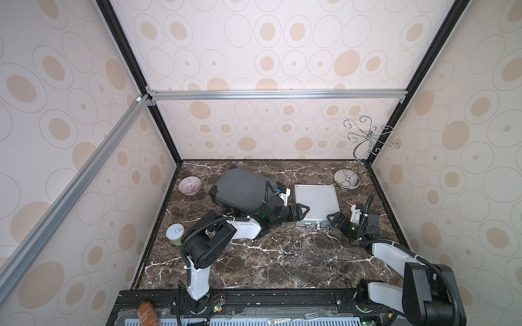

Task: Open the poker set cases
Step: Open the case lid on the poker set case.

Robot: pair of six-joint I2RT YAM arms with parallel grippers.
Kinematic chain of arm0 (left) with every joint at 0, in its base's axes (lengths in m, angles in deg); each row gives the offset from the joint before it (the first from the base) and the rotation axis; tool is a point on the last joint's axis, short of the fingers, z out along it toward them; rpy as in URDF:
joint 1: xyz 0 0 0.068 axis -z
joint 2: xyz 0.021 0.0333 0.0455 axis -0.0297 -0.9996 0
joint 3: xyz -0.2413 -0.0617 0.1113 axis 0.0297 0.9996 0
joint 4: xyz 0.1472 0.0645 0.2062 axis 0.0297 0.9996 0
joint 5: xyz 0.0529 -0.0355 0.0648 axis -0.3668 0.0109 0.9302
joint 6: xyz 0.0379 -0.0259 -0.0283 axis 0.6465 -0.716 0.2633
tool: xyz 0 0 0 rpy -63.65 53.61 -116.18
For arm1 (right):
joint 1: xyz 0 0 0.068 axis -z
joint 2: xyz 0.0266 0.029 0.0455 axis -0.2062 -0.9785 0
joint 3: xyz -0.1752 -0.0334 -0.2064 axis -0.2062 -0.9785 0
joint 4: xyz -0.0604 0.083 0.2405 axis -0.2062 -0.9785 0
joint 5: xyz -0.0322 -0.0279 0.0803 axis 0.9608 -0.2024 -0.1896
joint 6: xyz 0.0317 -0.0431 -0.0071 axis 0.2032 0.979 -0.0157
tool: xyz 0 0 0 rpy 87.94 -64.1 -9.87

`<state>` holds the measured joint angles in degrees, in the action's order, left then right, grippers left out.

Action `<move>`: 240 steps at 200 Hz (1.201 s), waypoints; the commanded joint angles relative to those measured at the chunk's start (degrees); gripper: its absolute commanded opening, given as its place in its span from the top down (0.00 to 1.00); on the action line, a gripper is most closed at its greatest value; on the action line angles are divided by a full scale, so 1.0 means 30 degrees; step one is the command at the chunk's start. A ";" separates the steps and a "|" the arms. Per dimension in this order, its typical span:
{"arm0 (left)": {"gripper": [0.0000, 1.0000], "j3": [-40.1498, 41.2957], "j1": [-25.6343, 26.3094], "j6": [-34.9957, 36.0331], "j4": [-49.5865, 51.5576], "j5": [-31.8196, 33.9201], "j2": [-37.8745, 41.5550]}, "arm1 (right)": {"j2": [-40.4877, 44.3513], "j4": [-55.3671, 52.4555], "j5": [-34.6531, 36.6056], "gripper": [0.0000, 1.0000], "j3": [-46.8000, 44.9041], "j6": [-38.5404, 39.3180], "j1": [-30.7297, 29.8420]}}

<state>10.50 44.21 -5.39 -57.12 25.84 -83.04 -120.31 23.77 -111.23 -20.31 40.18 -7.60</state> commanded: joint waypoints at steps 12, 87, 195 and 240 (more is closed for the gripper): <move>0.08 -0.0082 0.0055 0.0274 0.0741 0.0660 0.0119 | 0.0467 -0.0639 0.0546 0.01 0.0705 0.1067 0.0121; 0.01 -0.0289 0.0191 -0.0277 0.0419 0.0317 -0.0804 | -0.0706 -0.0460 -0.1245 0.10 0.1725 0.1956 0.0129; 0.01 -0.0713 0.0221 -0.1511 -0.1540 -0.1518 -0.1339 | 0.0051 0.0670 -0.3022 0.13 0.1647 0.0827 0.0143; 0.01 -0.0537 0.0223 -0.2503 -0.2933 -0.2135 -0.1502 | 0.0207 0.0776 -0.3196 0.13 0.1656 0.0530 0.0121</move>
<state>10.35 44.08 -10.04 -57.49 23.63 -87.08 -121.16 23.40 -116.28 -16.57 42.93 -6.88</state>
